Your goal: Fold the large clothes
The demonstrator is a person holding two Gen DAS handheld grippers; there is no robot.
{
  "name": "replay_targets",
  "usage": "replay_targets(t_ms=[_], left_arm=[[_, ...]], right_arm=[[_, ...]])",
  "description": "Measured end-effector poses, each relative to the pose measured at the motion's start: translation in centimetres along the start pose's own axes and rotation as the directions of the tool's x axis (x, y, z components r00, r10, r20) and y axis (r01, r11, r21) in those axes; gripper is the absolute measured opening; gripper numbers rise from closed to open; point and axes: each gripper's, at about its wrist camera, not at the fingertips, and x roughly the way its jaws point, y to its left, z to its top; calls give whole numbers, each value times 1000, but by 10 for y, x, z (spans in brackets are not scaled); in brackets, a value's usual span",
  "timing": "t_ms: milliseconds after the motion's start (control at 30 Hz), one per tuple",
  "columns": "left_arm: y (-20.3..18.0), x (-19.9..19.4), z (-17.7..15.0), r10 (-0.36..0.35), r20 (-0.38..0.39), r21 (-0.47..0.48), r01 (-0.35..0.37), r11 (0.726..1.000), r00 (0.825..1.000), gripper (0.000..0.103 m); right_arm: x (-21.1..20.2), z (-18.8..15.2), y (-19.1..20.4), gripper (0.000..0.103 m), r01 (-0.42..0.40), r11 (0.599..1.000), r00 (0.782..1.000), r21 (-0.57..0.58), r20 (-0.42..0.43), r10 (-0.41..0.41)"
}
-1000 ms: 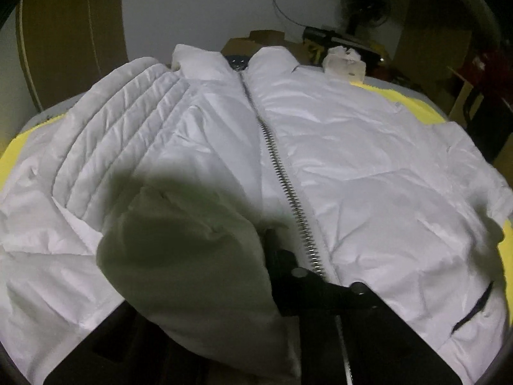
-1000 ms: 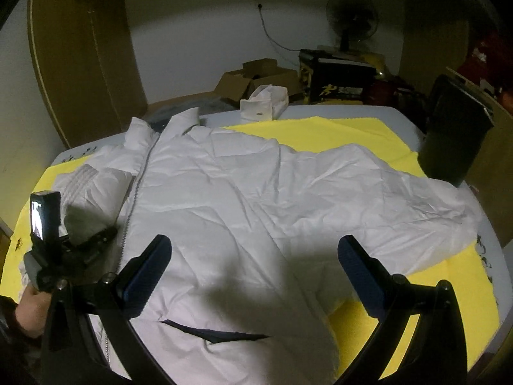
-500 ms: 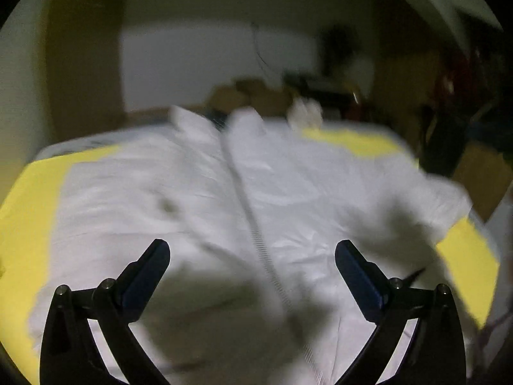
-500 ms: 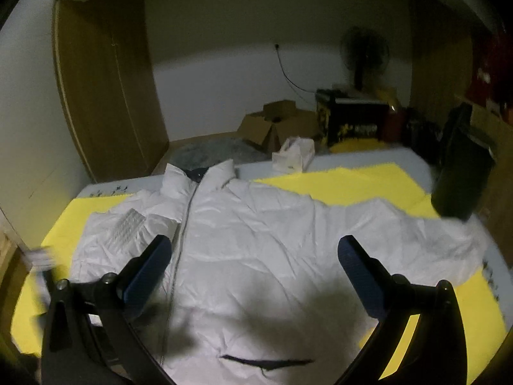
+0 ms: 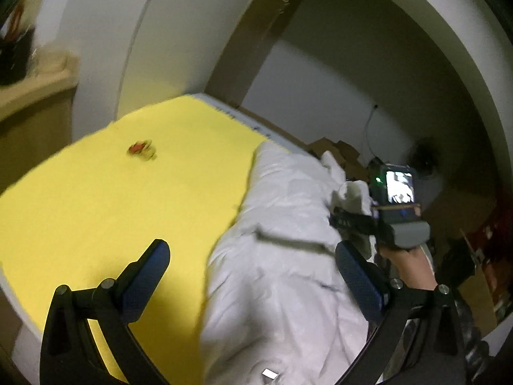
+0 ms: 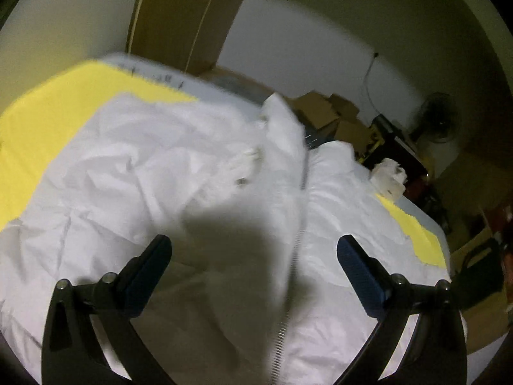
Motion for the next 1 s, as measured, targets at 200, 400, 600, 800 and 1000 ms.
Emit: replay_targets(t_ms=[200, 400, 600, 800, 1000], left_arm=[[19, -8, -12, -34, -19, -65, 32, 997, 999, 103], [13, 7, -15, -67, -27, -56, 65, 996, 997, 103], [3, 11, -18, -100, -32, -52, 98, 994, 995, 103], [-10, 19, -20, -121, -55, -61, 117, 991, 991, 103], [-19, 9, -23, -100, -40, -24, 99, 995, 994, 103]], right_arm=[[28, 5, -5, 25, 88, 996, 993, 11, -82, -87], [6, -6, -59, 15, -55, 977, 998, 204, -24, 61], [6, -56, -183, 15, -302, 743, 948, 597, 103, 303], [96, -137, -229, 46, -403, 403, 817, 822, 125, 562], [45, -157, -273, 85, -445, 415, 867, 794, 265, 423]])
